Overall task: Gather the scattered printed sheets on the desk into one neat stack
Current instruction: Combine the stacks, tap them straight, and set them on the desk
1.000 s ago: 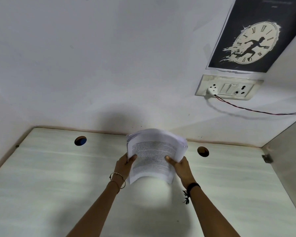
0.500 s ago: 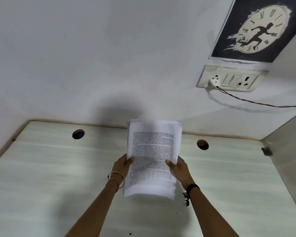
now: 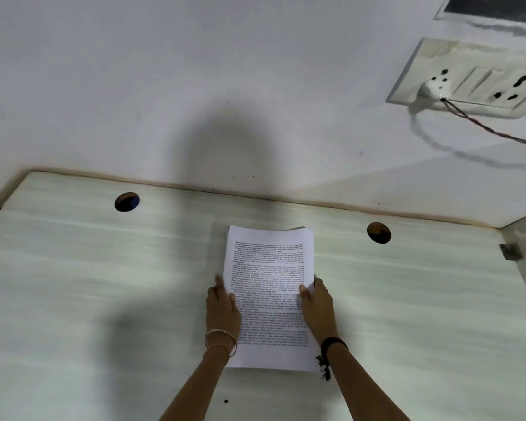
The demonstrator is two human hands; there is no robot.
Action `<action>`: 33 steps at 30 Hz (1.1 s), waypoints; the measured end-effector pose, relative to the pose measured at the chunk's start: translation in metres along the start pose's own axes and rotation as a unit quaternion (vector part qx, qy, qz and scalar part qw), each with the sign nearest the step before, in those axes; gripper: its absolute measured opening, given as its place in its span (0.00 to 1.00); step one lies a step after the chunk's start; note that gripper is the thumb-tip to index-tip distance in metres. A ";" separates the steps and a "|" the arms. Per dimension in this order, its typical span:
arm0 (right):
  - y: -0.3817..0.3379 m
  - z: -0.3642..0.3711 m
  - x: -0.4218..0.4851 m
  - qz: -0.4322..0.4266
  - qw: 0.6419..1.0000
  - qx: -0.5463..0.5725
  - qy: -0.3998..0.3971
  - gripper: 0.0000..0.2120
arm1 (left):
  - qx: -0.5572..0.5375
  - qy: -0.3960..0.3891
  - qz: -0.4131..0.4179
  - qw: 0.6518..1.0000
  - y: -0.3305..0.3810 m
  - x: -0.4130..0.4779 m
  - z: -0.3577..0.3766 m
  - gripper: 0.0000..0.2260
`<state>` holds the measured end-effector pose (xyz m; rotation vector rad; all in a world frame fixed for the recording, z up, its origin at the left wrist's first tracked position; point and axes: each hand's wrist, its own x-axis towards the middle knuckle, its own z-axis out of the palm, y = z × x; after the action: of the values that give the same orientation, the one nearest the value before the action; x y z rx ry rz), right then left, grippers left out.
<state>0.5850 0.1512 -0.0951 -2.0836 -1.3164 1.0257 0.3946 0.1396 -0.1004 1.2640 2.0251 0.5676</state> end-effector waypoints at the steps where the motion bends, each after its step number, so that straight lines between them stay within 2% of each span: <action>1: 0.003 0.002 0.003 -0.003 1.000 -0.016 0.005 0.19 | 0.024 0.023 0.022 0.999 -0.001 -0.003 0.006 0.25; 5: 0.001 -0.001 0.011 -0.028 0.998 -0.060 0.005 0.20 | 0.107 0.071 0.086 0.988 -0.007 -0.001 0.012 0.26; 10: 0.009 -0.006 0.025 -0.051 0.990 -0.131 -0.019 0.24 | 0.172 0.079 0.086 0.978 -0.012 -0.003 0.020 0.23; 13: 0.014 -0.005 0.031 -0.059 0.985 -0.155 -0.036 0.25 | 0.191 0.081 0.074 0.975 -0.017 -0.002 0.026 0.24; 15: 0.013 -0.008 0.030 -0.073 0.981 -0.179 -0.015 0.26 | 0.205 0.088 0.079 0.972 -0.019 -0.001 0.028 0.24; 18: 0.005 -0.006 0.025 -0.209 0.943 -0.233 0.109 0.31 | 0.229 0.097 0.093 0.964 -0.022 0.003 0.031 0.25; 19: 0.000 -0.002 0.022 -0.272 0.929 -0.223 0.116 0.31 | 0.237 0.101 0.095 0.962 -0.024 0.004 0.033 0.25; 21: -0.009 0.013 0.020 -0.368 0.905 -0.212 0.005 0.28 | 0.246 0.106 0.102 0.958 -0.027 0.005 0.037 0.25; 23: -0.007 0.031 0.021 -0.410 0.868 -0.254 -0.119 0.27 | 0.242 0.110 0.112 0.958 -0.032 0.007 0.040 0.25; 25: 0.003 0.039 0.032 -0.431 0.844 -0.293 -0.130 0.26 | 0.245 0.115 0.118 0.956 -0.036 0.008 0.041 0.25; 28: 0.007 0.034 0.059 -0.426 0.850 -0.296 -0.094 0.25 | 0.233 0.114 0.116 0.959 -0.039 0.010 0.043 0.25; 33: 0.002 0.021 0.107 -0.342 0.897 -0.278 -0.020 0.26 | 0.228 0.113 0.117 0.960 -0.037 0.009 0.043 0.25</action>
<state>0.5977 0.2472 -0.1457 -1.6811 -2.3366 0.4017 0.4011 0.1321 -0.1564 1.7999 2.2969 0.3716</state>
